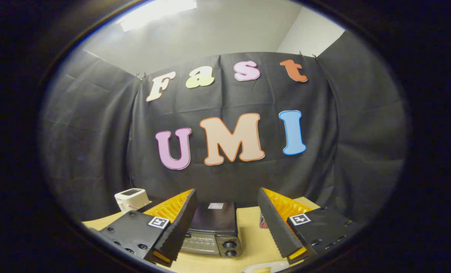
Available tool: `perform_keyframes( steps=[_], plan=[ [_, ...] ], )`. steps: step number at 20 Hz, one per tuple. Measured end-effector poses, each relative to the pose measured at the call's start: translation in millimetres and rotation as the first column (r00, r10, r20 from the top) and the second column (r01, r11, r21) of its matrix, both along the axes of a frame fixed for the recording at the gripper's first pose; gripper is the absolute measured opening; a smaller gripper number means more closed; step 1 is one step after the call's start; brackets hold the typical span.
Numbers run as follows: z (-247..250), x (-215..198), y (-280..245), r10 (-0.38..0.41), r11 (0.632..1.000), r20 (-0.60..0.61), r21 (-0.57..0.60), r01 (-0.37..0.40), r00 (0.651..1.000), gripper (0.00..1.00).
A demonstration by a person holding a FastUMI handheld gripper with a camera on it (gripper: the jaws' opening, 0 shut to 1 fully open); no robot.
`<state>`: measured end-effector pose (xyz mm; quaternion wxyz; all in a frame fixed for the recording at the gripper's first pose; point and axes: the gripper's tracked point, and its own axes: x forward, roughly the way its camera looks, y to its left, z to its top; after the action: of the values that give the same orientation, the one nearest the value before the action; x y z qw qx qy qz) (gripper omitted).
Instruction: Open the toaster oven, put the food inside, and close the toaster oven door.
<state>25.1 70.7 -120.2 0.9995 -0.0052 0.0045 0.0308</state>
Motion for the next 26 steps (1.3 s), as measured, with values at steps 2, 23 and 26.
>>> perform_keyframes(
  steps=[2,23,26],
  plan=[
    [-19.1,3.8,11.4,0.024,0.999,-0.019,0.023,-0.024,1.0,0.99],
    [-136.3,46.6,130.8,0.094,0.996,-0.072,-0.005,-0.095,0.993,0.98],
    [-142.4,50.5,138.9,0.099,0.995,-0.082,0.0,-0.099,0.992,0.98]
  ],
)
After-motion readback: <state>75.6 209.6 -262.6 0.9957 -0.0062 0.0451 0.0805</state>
